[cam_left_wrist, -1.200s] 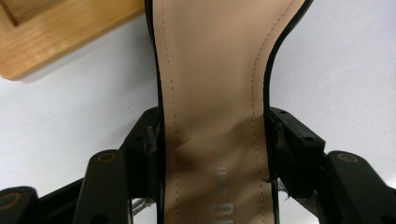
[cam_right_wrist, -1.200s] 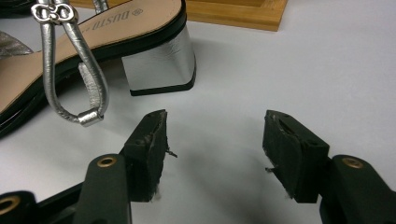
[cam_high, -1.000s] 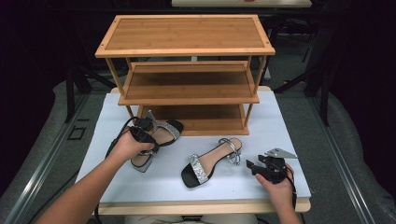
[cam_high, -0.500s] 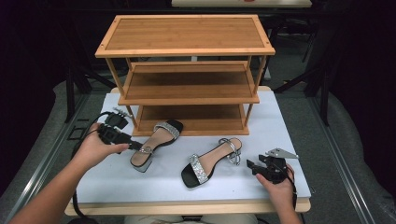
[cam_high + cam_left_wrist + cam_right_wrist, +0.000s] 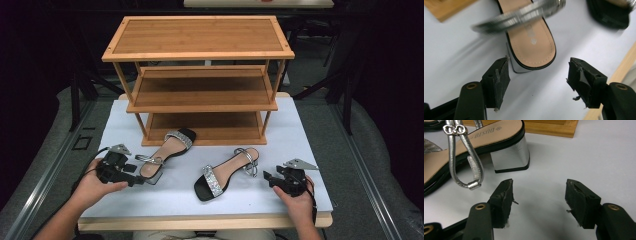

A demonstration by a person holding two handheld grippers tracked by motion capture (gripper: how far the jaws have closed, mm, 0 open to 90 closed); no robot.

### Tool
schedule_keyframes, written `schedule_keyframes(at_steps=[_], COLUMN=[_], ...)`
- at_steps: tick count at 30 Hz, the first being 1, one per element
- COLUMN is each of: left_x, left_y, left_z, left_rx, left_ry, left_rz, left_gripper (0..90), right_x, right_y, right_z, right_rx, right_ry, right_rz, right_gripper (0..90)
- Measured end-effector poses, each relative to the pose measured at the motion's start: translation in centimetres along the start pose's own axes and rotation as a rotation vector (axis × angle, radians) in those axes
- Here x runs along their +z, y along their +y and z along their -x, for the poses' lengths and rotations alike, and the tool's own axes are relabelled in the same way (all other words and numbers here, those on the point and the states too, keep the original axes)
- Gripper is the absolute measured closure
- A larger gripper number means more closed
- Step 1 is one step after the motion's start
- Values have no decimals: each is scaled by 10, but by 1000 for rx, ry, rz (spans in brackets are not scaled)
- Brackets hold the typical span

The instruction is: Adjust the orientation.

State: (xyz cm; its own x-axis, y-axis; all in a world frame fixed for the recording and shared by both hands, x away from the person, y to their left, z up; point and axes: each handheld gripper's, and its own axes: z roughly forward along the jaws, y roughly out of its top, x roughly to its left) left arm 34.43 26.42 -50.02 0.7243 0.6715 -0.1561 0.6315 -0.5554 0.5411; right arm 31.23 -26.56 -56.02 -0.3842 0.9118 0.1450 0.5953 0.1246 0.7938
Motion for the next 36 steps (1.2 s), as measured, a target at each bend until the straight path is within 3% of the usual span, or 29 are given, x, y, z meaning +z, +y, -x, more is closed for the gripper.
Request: schedule_keyframes(at_steps=[2, 6, 7, 9, 14, 19, 22, 30, 36], left_x=[16, 29, 33, 36, 36, 40, 47, 57, 54], left_y=[-4, -5, -5, -4, -4, -2, 3, 10, 22], left_z=[1, -2, -3, -5, 5, 15, 27, 36, 39], left_rx=[34, 38, 41, 19, 29, 24, 62, 106, 52], left_ry=[16, 24, 46, 31, 71, 30, 30, 62, 60], left_rz=[5, 19, 22, 19, 25, 42, 73, 95, 95], left_gripper=[330, 372, 390, 384, 396, 382, 336, 308, 312], right_x=[0, 1, 0, 0, 1, 1, 1, 1, 1], right_y=[0, -1, -1, -1, -1, -1, -1, -1, -1], right_z=[1, 1, 1, 1, 2, 1, 1, 2, 3], right_rx=[2, 0, -1, -2, 3, -3, 1, 6, 7], right_ry=[-2, -12, -1, 0, 1, -4, -5, -4, 9], right_rz=[-1, 3, -3, -3, -6, -3, -7, -5, -8], right_gripper=[388, 388, 388, 388, 388, 388, 387, 387, 387])
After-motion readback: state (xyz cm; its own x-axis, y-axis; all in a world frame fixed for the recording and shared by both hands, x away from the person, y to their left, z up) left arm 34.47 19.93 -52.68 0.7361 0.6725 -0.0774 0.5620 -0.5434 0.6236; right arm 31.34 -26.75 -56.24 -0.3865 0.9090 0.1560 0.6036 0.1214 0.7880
